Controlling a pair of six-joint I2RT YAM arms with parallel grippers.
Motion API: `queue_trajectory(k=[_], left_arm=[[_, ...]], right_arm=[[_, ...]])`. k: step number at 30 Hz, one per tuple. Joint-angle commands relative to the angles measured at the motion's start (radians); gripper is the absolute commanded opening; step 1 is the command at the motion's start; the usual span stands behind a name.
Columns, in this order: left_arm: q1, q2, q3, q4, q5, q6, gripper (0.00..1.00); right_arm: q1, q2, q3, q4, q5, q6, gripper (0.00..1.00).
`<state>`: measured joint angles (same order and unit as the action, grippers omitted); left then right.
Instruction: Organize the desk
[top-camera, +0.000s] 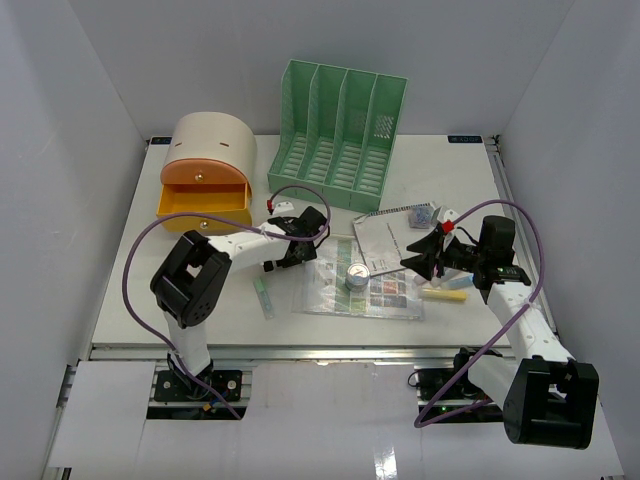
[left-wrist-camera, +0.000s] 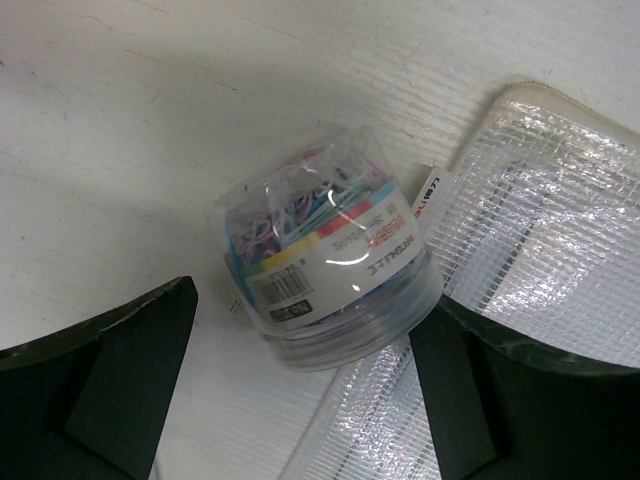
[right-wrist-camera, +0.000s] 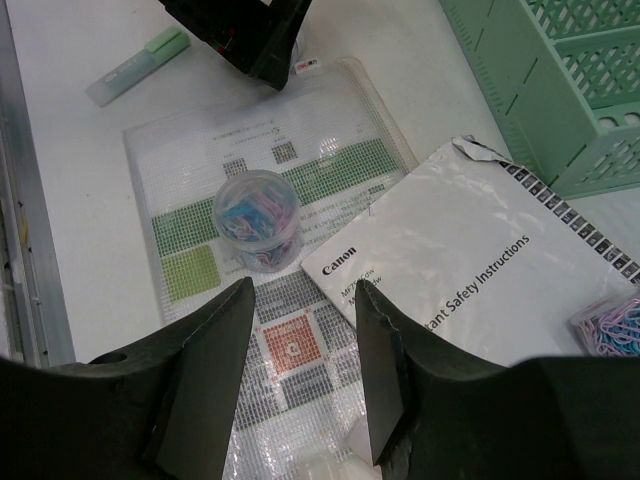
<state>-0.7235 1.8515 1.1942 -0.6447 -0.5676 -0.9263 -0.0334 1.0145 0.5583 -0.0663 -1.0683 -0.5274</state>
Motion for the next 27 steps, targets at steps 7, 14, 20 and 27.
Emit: queue_trajectory(k=[7,14,20,27], left_arm=[[0.007,-0.025,0.083,-0.073,-0.066,-0.125,0.98],[0.025,0.031,0.159,-0.119,-0.043,-0.182,0.98],[0.066,0.054,0.192,-0.161,-0.003,-0.248,0.98],[0.073,0.068,0.199,-0.211,-0.016,-0.263,0.86]], right_arm=[[-0.007,-0.005,0.022,-0.008,-0.018,-0.010,0.52],[-0.010,-0.007,0.022,-0.010,-0.022,-0.011,0.52],[-0.010,-0.007,0.022,-0.012,-0.024,-0.013,0.52],[-0.011,-0.008,0.024,-0.012,-0.027,-0.013,0.52]])
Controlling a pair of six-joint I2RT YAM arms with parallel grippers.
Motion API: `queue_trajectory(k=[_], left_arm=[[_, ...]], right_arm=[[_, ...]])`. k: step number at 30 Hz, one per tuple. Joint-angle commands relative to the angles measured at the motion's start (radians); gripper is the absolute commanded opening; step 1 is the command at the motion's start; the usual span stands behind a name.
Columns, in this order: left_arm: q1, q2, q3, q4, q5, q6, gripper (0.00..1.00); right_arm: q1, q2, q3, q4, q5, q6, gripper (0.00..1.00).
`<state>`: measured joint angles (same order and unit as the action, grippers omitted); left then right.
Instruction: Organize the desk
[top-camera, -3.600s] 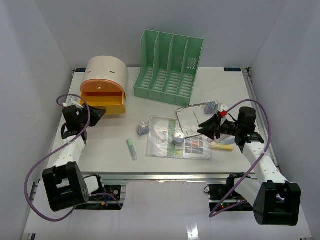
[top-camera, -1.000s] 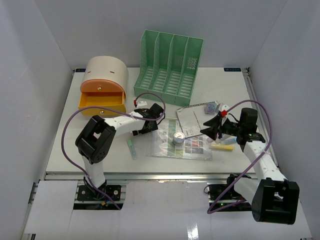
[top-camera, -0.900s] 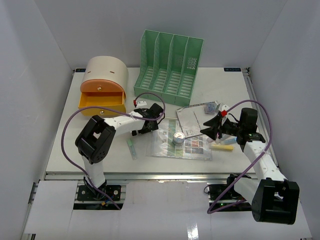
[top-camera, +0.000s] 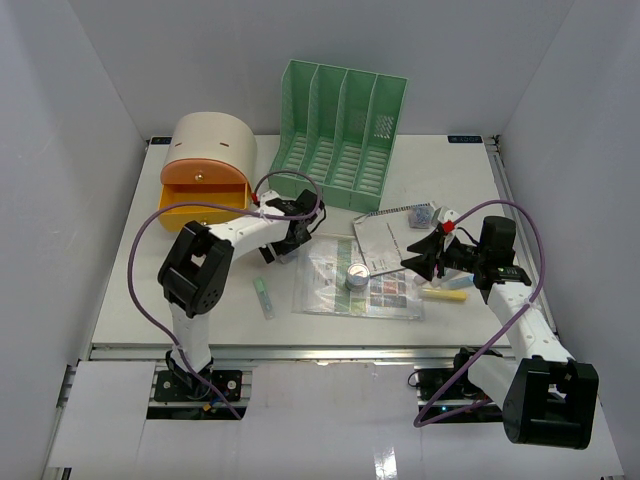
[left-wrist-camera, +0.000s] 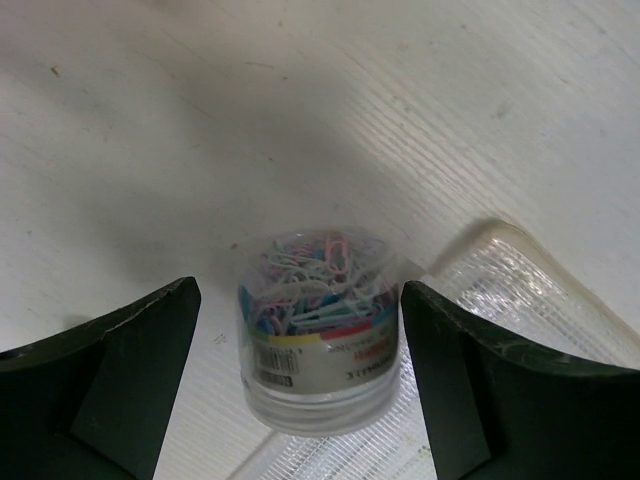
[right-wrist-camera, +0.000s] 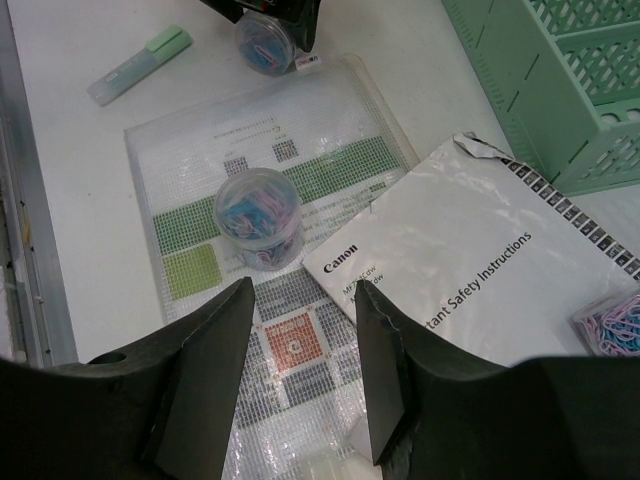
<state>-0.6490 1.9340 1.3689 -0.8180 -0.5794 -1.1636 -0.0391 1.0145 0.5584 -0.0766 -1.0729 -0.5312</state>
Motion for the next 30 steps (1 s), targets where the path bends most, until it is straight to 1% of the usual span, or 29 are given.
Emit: queue_trajectory(k=[1,6,10,11,13,16,18,19,20,21,25,28,30], left_arm=[[-0.001,-0.018,0.022,-0.032,0.002,-0.017,0.79],[-0.002,-0.054,-0.003,0.018,0.034,0.059,0.39],[-0.004,-0.113,-0.018,0.084,0.069,0.153,0.18],[-0.005,-0.133,-0.019,0.097,0.085,0.186,0.16],[-0.008,-0.187,-0.021,0.175,0.136,0.307,0.07],[-0.009,-0.271,-0.034,0.266,0.206,0.504,0.04],[-0.009,-0.351,-0.053,0.332,0.240,0.605,0.03],[-0.009,-0.392,-0.059,0.357,0.245,0.622,0.02],[-0.009,-0.395,-0.059,0.368,0.245,0.642,0.02],[-0.009,-0.446,-0.060,0.378,0.251,0.663,0.02],[-0.007,-0.591,-0.073,0.428,0.212,0.768,0.02],[0.026,-0.664,-0.087,0.414,0.135,0.823,0.04],[0.099,-0.668,-0.069,0.362,0.103,0.824,0.03]], right_arm=[[-0.005,-0.008,0.023,-0.002,-0.021,-0.009,0.52],[-0.007,-0.009,0.024,-0.002,-0.021,-0.009,0.52],[-0.008,-0.009,0.022,-0.001,-0.022,-0.009,0.52],[-0.009,-0.007,0.021,-0.001,-0.022,-0.009,0.52],[-0.010,-0.007,0.021,-0.002,-0.022,-0.009,0.52],[-0.011,-0.008,0.021,-0.002,-0.022,-0.009,0.52],[-0.012,-0.008,0.022,-0.002,-0.023,-0.009,0.52],[-0.013,-0.007,0.023,-0.002,-0.024,-0.009,0.52],[-0.013,-0.007,0.023,-0.002,-0.024,-0.009,0.52],[-0.013,-0.007,0.023,-0.003,-0.024,-0.010,0.52],[-0.013,-0.005,0.022,-0.005,-0.025,-0.010,0.52],[-0.013,-0.005,0.023,-0.005,-0.025,-0.010,0.52],[-0.013,-0.007,0.022,-0.005,-0.027,-0.010,0.52]])
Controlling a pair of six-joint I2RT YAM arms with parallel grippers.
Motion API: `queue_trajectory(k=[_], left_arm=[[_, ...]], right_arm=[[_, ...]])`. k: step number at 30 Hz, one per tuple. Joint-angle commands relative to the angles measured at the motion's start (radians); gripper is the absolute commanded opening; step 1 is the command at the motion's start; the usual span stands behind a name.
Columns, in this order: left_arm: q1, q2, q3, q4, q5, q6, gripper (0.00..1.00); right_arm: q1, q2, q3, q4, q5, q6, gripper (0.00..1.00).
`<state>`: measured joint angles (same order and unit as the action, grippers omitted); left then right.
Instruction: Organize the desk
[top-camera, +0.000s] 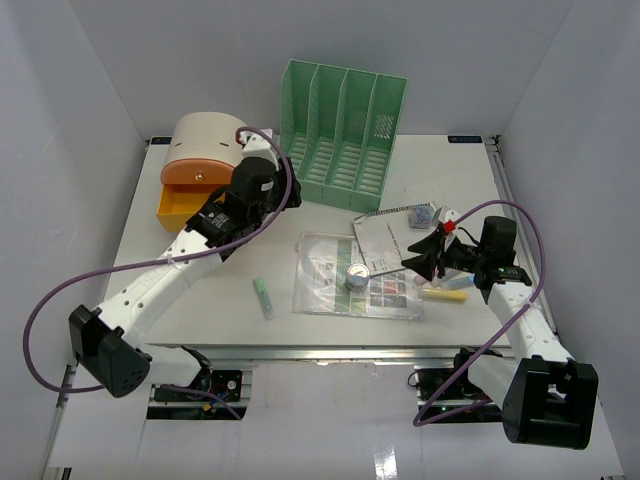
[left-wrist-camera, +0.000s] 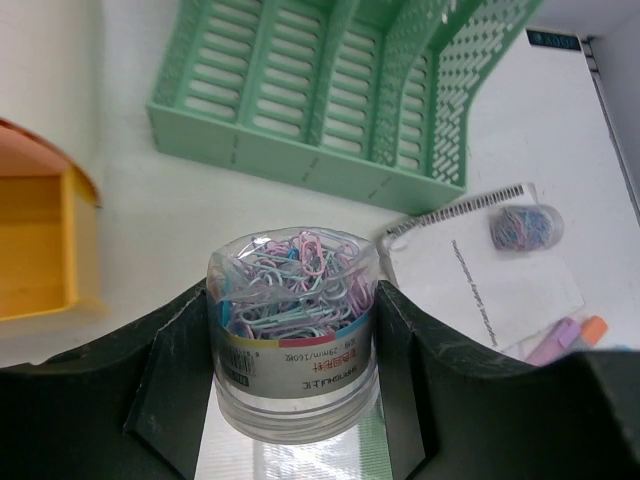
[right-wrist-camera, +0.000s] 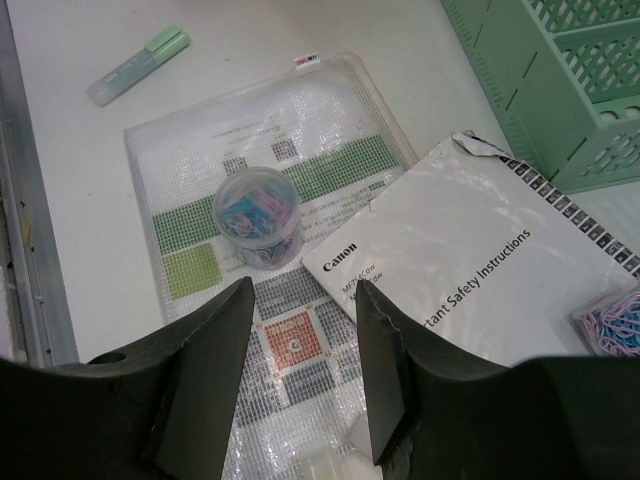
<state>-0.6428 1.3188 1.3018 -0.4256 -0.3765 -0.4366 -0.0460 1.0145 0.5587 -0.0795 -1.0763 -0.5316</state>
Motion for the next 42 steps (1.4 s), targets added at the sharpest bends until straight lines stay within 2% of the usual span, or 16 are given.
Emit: queue_trajectory(k=[1,6,13,17,18,22,23,27,29,31,38,42], left_arm=[[0.143,-0.053,0.002,-0.063,-0.096,0.091,0.02],[0.268,-0.082,-0.016,-0.067,-0.043,0.115,0.03],[0.310,-0.022,-0.027,-0.054,-0.016,0.127,0.15],[0.325,0.004,-0.049,-0.046,-0.022,0.122,0.31],[0.328,0.005,-0.050,-0.044,-0.022,0.122,0.32],[0.349,0.042,-0.054,-0.035,-0.022,0.123,0.45],[0.354,0.046,-0.053,-0.032,-0.021,0.124,0.50],[0.362,0.070,-0.047,-0.033,0.002,0.124,0.84],[0.364,0.072,-0.042,-0.032,0.019,0.128,0.95],[0.364,0.071,-0.040,-0.032,0.027,0.133,0.98],[0.365,0.050,-0.025,-0.041,0.077,0.145,0.98],[0.365,-0.047,-0.037,-0.036,0.278,0.183,0.98]], right_arm=[[-0.008,-0.007,0.023,-0.002,-0.024,-0.011,0.52],[-0.008,-0.005,0.021,-0.003,-0.025,-0.011,0.52],[-0.011,-0.008,0.021,-0.003,-0.025,-0.013,0.52],[-0.014,-0.007,0.021,-0.005,-0.025,-0.013,0.52],[-0.014,-0.007,0.021,-0.005,-0.025,-0.013,0.52],[-0.013,-0.005,0.021,-0.005,-0.028,-0.013,0.52],[-0.012,-0.005,0.021,-0.005,-0.028,-0.014,0.52],[-0.015,-0.005,0.021,-0.006,-0.028,-0.015,0.52],[-0.015,-0.005,0.021,-0.006,-0.028,-0.015,0.52],[-0.015,-0.004,0.021,-0.006,-0.030,-0.016,0.53],[-0.015,-0.006,0.030,-0.056,-0.022,-0.063,0.53],[0.012,0.032,0.074,-0.129,0.003,-0.090,0.61]])
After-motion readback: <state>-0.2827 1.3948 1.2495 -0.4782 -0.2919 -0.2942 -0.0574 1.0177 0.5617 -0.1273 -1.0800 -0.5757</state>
